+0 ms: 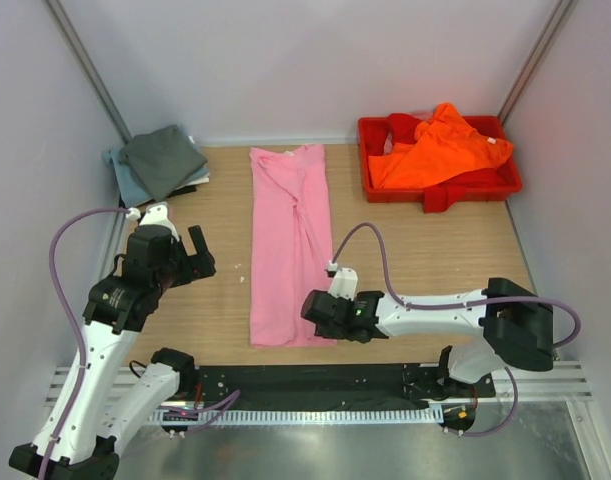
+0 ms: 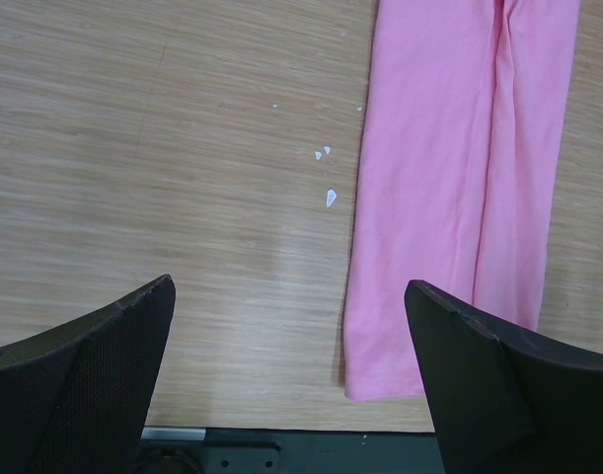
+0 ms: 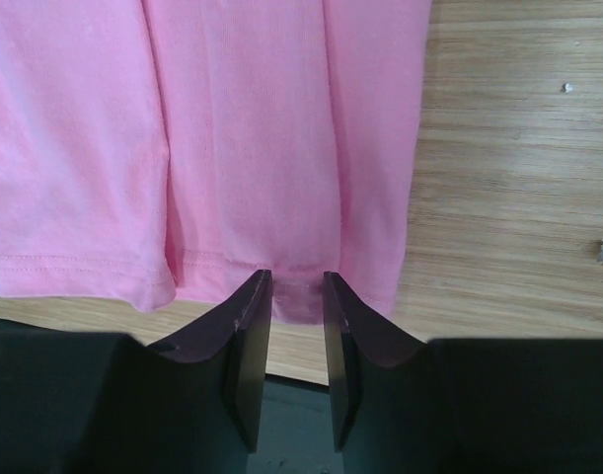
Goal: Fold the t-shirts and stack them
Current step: Fold the tshirt
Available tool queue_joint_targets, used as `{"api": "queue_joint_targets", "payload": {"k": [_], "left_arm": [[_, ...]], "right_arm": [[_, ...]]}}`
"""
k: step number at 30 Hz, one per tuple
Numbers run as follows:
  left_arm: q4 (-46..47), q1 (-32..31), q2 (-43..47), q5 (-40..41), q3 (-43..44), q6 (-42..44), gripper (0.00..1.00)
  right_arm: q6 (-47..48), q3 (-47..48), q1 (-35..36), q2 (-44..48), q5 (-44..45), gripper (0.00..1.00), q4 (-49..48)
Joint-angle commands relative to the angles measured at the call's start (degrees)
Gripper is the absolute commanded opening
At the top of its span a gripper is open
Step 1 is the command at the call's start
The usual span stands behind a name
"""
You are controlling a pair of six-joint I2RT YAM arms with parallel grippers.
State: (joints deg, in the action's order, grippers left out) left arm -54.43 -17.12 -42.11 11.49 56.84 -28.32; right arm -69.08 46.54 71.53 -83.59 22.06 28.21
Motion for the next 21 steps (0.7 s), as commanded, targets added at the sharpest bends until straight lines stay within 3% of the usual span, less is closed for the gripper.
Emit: {"api": "queue_joint_targets", "payload": {"k": [1, 4, 12, 21], "left_arm": [[1.8, -0.1, 0.4, 1.1, 0.1, -0.6, 1.0], [1.8, -0.1, 0.4, 1.2, 0.0, -0.6, 1.0], [1.6, -0.1, 0.2, 1.3, 0.0, -0.7, 1.0], [1.6, -0.2, 0.4, 1.5, 0.1, -0.8, 1.0]], "right_arm": [[-0.6, -0.6, 0.4, -0.7, 0.6, 0.33, -2.2], [-0.9, -0.9, 0.4, -1.0, 0.0, 0.28, -2.8], [0.4, 0.7, 0.7, -1.5, -0.5, 0.03, -3.7], [5.2, 12.4, 3.1, -10.6, -1.1, 0.01, 0.3]]}}
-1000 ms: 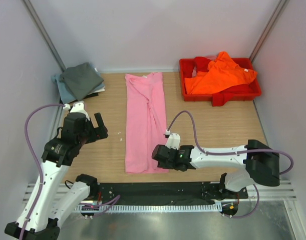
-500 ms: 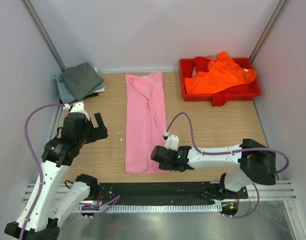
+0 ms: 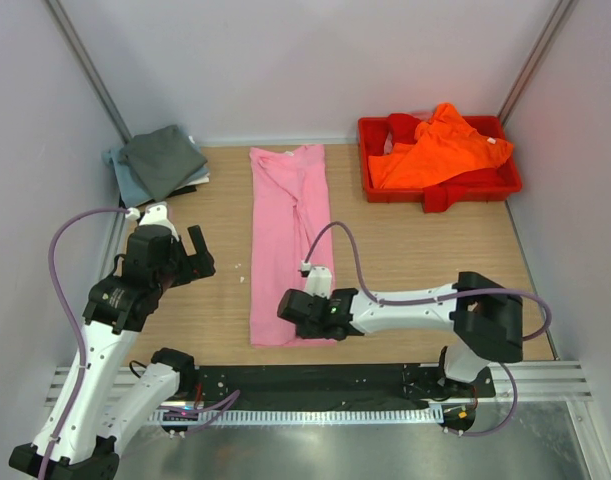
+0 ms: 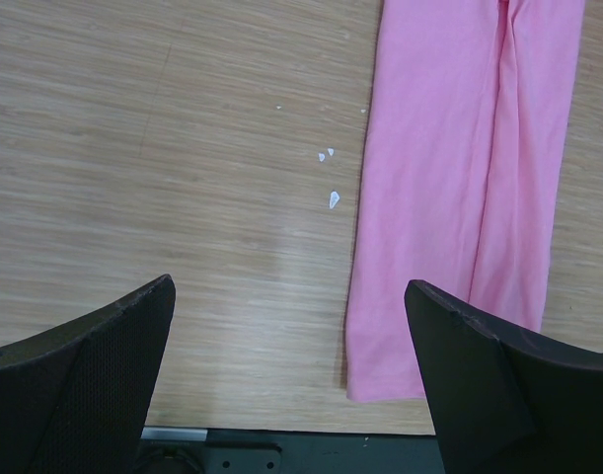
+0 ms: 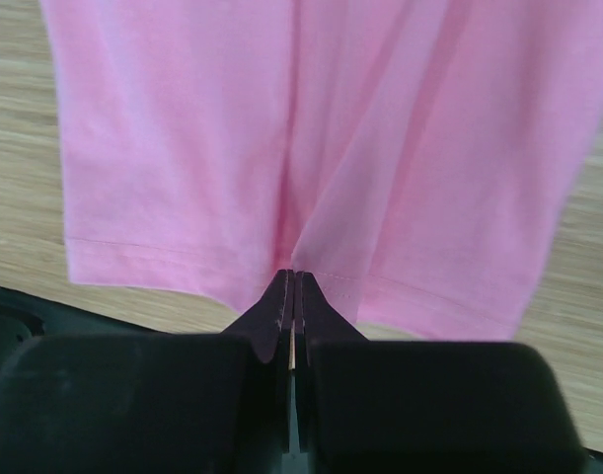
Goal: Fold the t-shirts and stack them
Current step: Fold the tshirt
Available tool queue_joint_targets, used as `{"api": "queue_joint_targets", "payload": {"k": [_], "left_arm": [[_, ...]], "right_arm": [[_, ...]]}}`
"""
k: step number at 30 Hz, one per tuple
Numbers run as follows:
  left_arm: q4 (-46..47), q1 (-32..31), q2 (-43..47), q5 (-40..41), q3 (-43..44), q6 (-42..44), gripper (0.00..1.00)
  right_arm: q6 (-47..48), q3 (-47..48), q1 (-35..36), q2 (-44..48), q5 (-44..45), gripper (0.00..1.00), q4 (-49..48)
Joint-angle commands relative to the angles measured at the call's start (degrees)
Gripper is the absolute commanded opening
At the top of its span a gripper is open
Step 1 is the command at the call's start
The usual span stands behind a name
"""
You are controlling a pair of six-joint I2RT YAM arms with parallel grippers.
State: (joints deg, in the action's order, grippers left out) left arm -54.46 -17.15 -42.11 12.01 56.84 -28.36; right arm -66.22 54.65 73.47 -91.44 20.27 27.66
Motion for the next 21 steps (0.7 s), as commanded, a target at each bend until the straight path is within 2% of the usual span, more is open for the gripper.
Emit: {"api": "queue_joint_targets", "payload": {"k": [1, 7, 9, 10, 11, 14, 18, 21], "left_arm": [[1.5, -0.1, 0.4, 1.0, 0.0, -0.7, 1.0], [1.5, -0.2, 0.3, 1.2, 0.1, -0.7, 1.0], [1.5, -0.1, 0.2, 1.2, 0.1, -0.8, 1.0], [1.6, -0.1, 0.1, 1.3, 0.0, -0.8, 1.0], [1.5, -0.1, 0.0, 1.3, 0.0, -0.9, 1.0], [1.5, -0.2, -0.8, 1.3, 0.2, -0.8, 1.0], [0.9, -0.1, -2.4, -0.1, 0.8, -0.5, 1.0], [-0.5, -0.1, -3.7, -1.5, 1.6, -1.3, 1.0]], "right_arm": [[2.7, 6.3, 1.7, -3.9, 0.4, 0.01, 1.4], [6.1, 14.2, 4.0, -13.2, -0.7, 0.01, 6.1], [6.7, 15.8, 4.7, -14.9, 0.1, 0.07, 7.6], [6.8, 17.1, 4.8, -15.0, 0.6, 0.11, 9.0], [6.8, 17.5, 5.1, -15.0, 1.2, 0.26, 9.8], [7.4, 19.1, 5.2, -13.0, 3.7, 0.52, 12.3], [9.1, 20.4, 5.3, -4.7, 7.5, 0.72, 14.8], [8.7, 17.4, 4.8, 1.6, 10.3, 0.84, 15.6]]}}
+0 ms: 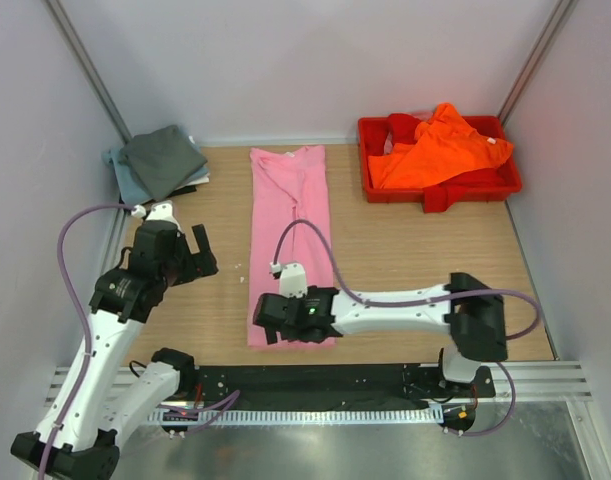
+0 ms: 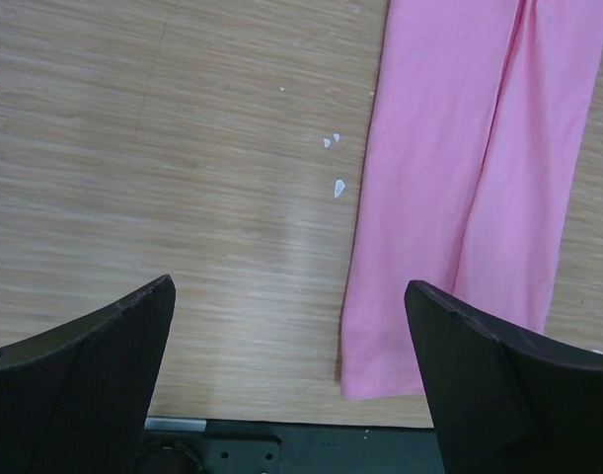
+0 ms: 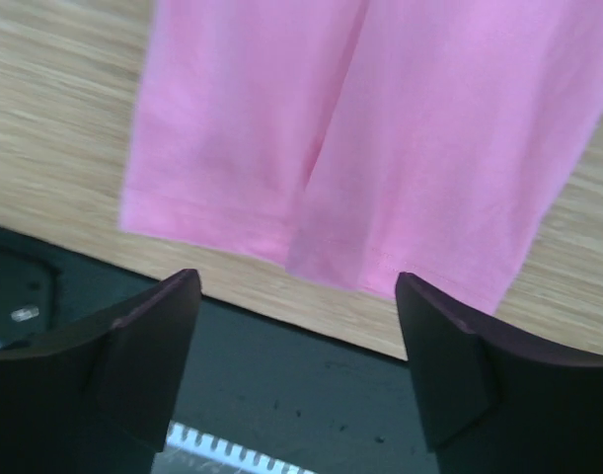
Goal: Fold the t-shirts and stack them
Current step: Fold the tshirt
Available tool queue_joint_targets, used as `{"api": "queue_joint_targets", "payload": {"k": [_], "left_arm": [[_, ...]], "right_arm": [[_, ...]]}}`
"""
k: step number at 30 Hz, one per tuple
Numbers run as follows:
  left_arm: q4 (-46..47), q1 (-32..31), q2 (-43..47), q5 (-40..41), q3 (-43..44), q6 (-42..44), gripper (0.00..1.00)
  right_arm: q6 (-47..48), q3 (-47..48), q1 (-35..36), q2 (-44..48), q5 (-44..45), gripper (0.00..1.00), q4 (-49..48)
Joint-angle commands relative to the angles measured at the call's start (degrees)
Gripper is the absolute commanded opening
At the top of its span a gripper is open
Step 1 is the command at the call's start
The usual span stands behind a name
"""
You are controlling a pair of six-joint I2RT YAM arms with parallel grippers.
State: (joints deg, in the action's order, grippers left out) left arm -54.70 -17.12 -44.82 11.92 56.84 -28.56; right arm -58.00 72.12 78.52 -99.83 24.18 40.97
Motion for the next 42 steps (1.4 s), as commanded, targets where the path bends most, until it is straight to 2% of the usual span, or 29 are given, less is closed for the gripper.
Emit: {"api": "queue_joint_targets", "payload": {"k": [1, 5, 8, 9, 12, 16, 19, 21, 25, 27, 36, 42], "left_arm": [[-0.8, -0.1, -1.3, -2.0, 1.8, -2.5, 1.0], [-3.2, -0.6, -4.0, -9.5, 0.2, -7.3, 1.0], [-5.7, -4.2, -5.4, -8.8, -2.8, -12.6, 1.0], [-6.1, -8.1, -6.3, -6.8, -3.3, -14.1, 1.0], [-3.6, -15.0, -8.3, -7.2, -7.1, -20.7, 1.0], [-1.7, -22.9, -9.8, -4.8, -13.9, -28.1, 0.99], [1.2, -26.6, -8.0, -5.9, -19.6, -33.1, 0.88], [2.0, -28.2, -6.6, -5.9, -22.6, -35.2, 0.87], [6.2, -28.8, -3.3, -6.6, -26.2, -36.5, 0.83], [7.8, -28.8, -2.4, -7.3, -27.8, -36.8, 0.76], [14.0, -28.9, -3.5, -7.3, -31.9, -38.0, 0.72], [16.0, -28.9, -4.8, -8.1, -33.4, -38.3, 0.62]], "right_arm": [[0.5, -1.4, -0.6, 12.0, 7.0, 0.89, 1.9], [1.0, -12.0, -5.5, 25.2, 2.9, 0.96, -1.8], [0.7, -21.1, -9.4, 30.2, -2.3, 0.96, -5.3], [0.0, -25.1, -10.0, 32.5, -3.6, 0.96, -6.8], [-1.1, -31.1, -10.6, 34.3, -7.9, 0.9, -10.3], [-2.5, -36.0, -10.6, 34.0, -12.6, 0.76, -15.5], [-3.5, -39.1, -10.5, 33.9, -15.9, 0.69, -20.2], [-3.7, -40.1, -10.5, 34.0, -16.3, 0.68, -21.5], [-3.5, -40.3, -10.5, 32.3, -16.7, 0.65, -23.7], [-3.2, -39.7, -10.5, 29.7, -16.7, 0.64, -24.4], [-4.5, -40.4, -10.5, 24.6, -16.3, 0.56, -26.7], [-4.9, -41.0, -10.6, 24.5, -16.0, 0.48, -27.0]]}}
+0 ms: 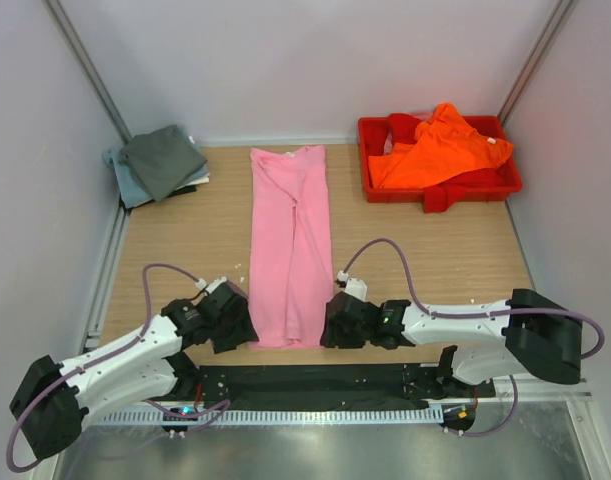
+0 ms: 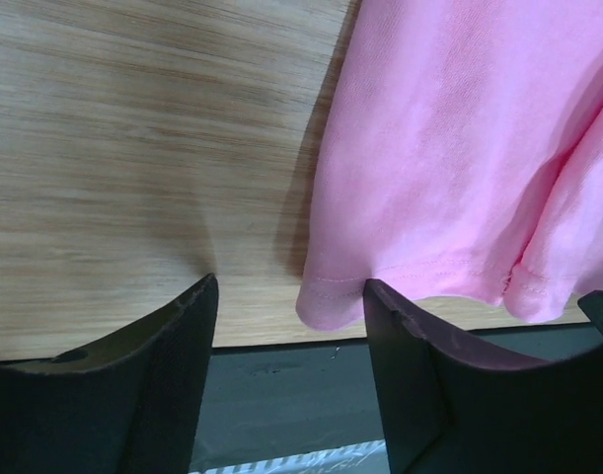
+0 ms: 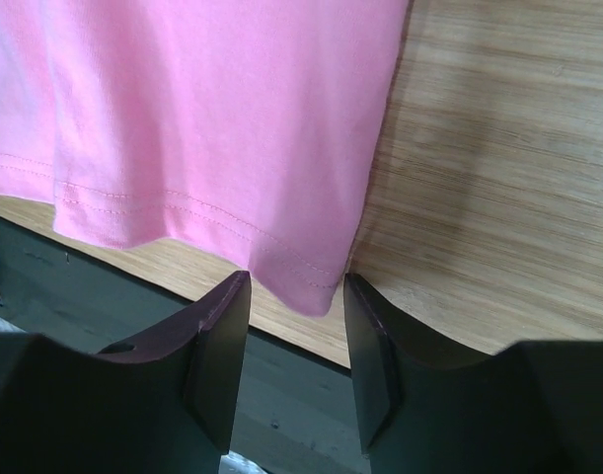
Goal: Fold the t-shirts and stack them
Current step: Fold the tshirt
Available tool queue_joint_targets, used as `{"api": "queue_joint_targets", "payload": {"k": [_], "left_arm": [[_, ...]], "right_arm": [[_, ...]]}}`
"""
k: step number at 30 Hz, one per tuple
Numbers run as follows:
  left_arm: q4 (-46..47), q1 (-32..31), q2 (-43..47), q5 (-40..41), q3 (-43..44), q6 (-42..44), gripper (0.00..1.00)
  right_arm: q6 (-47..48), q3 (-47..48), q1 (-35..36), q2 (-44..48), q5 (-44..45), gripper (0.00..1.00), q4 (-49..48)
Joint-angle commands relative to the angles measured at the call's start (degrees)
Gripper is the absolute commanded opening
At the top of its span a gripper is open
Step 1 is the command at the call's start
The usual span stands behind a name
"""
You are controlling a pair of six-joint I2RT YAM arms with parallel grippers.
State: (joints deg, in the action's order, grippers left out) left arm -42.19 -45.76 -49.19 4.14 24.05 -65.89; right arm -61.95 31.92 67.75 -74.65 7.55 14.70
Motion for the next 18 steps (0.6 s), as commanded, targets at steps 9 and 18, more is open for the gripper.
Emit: {"api": "queue_joint_targets", "payload": {"k": [9, 18], "left_arm": [[5.4, -0.3, -2.5, 1.2, -0.9, -0.7, 0.43], [7.2, -1.0, -4.1, 2.3, 0.2, 0.8, 0.0]], "right_arm": [[-1.2, -2.5, 0.2, -0.8, 1.1, 0.27, -1.7], [-0.9, -2.8, 0.1, -0.6, 0.8, 0.06, -1.7]]}}
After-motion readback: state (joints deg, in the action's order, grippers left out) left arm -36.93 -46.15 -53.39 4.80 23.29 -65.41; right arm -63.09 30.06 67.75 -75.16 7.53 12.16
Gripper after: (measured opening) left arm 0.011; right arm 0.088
